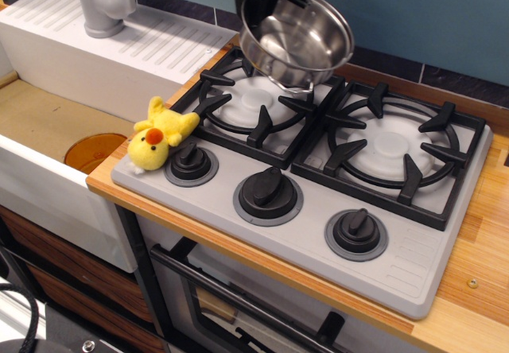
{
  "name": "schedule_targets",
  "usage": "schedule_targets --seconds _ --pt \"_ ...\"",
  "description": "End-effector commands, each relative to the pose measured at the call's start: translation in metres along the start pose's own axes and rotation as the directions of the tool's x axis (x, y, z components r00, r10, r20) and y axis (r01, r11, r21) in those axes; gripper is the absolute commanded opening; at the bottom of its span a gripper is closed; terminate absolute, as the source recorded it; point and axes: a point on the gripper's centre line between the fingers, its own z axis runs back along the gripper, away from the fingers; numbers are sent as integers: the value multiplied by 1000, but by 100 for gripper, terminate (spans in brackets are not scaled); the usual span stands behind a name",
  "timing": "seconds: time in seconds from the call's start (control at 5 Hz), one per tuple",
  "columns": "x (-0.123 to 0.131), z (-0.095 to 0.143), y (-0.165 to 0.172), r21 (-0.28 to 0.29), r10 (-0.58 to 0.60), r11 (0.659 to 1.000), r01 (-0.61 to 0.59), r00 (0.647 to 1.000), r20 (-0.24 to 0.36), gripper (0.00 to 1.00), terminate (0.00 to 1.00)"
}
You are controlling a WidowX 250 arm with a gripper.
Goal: Put pan on stove and put stuffedduck in pan
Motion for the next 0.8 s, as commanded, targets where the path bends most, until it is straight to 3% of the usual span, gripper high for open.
schedule_targets --seconds 0.0,0.6 --pt "5 -4 29 -3 -3 1000 4 998 63 0 0" --pt "3 -46 44 -39 7 999 -4 997 82 0 0"
